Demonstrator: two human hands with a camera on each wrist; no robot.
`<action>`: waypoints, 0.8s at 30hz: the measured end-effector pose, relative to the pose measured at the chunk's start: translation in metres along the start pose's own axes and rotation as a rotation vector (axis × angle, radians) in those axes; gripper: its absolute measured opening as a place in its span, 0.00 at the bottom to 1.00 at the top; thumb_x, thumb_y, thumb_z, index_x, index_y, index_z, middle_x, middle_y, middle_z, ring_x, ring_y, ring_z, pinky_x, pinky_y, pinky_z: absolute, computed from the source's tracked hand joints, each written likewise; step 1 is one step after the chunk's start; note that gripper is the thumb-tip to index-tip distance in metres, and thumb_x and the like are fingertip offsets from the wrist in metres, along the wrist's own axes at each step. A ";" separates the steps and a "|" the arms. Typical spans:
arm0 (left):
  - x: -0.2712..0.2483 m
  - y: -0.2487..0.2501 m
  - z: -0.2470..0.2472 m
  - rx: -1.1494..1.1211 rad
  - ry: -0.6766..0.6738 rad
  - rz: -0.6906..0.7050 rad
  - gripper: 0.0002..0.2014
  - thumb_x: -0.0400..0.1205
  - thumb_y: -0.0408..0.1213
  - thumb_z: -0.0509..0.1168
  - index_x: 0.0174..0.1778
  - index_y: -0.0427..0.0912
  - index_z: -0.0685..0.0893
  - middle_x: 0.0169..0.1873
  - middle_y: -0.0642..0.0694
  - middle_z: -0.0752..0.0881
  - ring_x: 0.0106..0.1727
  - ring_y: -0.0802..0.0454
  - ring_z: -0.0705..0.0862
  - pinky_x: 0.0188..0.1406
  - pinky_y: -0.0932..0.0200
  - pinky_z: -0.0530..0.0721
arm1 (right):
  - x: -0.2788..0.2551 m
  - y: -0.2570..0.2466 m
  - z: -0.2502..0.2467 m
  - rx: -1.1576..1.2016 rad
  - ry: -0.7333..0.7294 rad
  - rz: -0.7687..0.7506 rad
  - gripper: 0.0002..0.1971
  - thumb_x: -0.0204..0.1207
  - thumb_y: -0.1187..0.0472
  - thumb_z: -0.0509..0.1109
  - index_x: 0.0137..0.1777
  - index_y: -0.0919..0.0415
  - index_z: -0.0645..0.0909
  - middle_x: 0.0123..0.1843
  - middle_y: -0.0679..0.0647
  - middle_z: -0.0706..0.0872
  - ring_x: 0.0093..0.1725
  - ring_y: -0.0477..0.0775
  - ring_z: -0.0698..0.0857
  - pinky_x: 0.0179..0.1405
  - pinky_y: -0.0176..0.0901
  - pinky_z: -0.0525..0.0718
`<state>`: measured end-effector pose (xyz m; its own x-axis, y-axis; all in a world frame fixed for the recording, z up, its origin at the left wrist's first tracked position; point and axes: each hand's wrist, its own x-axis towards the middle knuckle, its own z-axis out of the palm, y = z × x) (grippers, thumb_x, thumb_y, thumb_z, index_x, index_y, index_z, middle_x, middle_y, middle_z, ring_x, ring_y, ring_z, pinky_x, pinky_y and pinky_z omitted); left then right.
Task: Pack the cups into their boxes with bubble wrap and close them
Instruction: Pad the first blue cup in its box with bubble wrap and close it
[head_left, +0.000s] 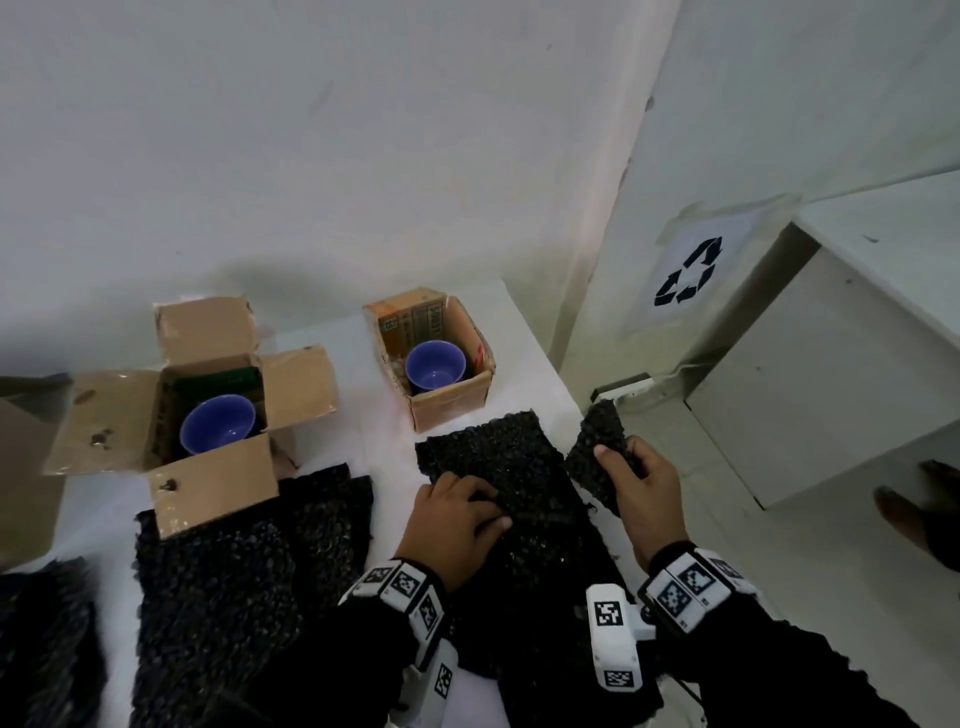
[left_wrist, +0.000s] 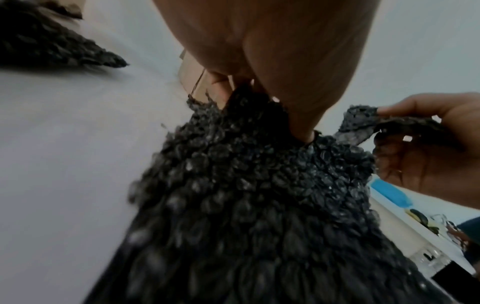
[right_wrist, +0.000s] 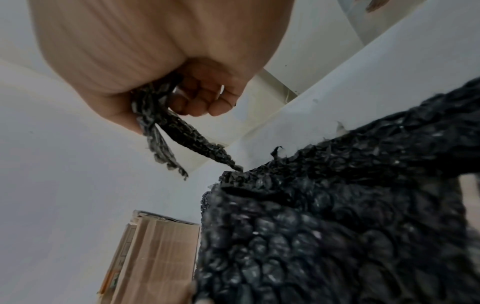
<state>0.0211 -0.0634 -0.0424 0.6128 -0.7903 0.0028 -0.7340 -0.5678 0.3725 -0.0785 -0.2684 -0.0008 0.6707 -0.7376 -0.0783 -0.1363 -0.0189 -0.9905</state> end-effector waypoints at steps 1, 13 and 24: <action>0.003 0.000 -0.005 -0.039 0.070 0.013 0.21 0.80 0.60 0.53 0.47 0.56 0.90 0.54 0.62 0.83 0.55 0.53 0.77 0.50 0.54 0.72 | 0.003 0.000 -0.001 -0.010 0.009 -0.010 0.14 0.75 0.60 0.73 0.32 0.63 0.75 0.28 0.52 0.78 0.31 0.49 0.74 0.34 0.43 0.75; 0.044 -0.039 -0.116 -0.235 0.469 -0.104 0.07 0.81 0.35 0.62 0.49 0.51 0.81 0.44 0.48 0.86 0.39 0.46 0.84 0.36 0.52 0.84 | 0.069 -0.042 0.055 -0.034 0.050 -0.052 0.07 0.77 0.66 0.66 0.41 0.58 0.70 0.36 0.53 0.74 0.38 0.52 0.73 0.41 0.48 0.74; 0.120 -0.111 -0.147 0.022 0.154 -0.231 0.22 0.77 0.35 0.65 0.69 0.46 0.80 0.61 0.43 0.83 0.63 0.42 0.77 0.63 0.49 0.76 | 0.130 -0.081 0.162 -0.240 0.091 -0.354 0.14 0.72 0.74 0.71 0.46 0.56 0.75 0.47 0.54 0.81 0.44 0.49 0.79 0.42 0.20 0.71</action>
<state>0.2193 -0.0618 0.0528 0.8006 -0.5960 0.0622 -0.5751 -0.7350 0.3592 0.1382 -0.2536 0.0507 0.6410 -0.7138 0.2820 -0.0824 -0.4293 -0.8994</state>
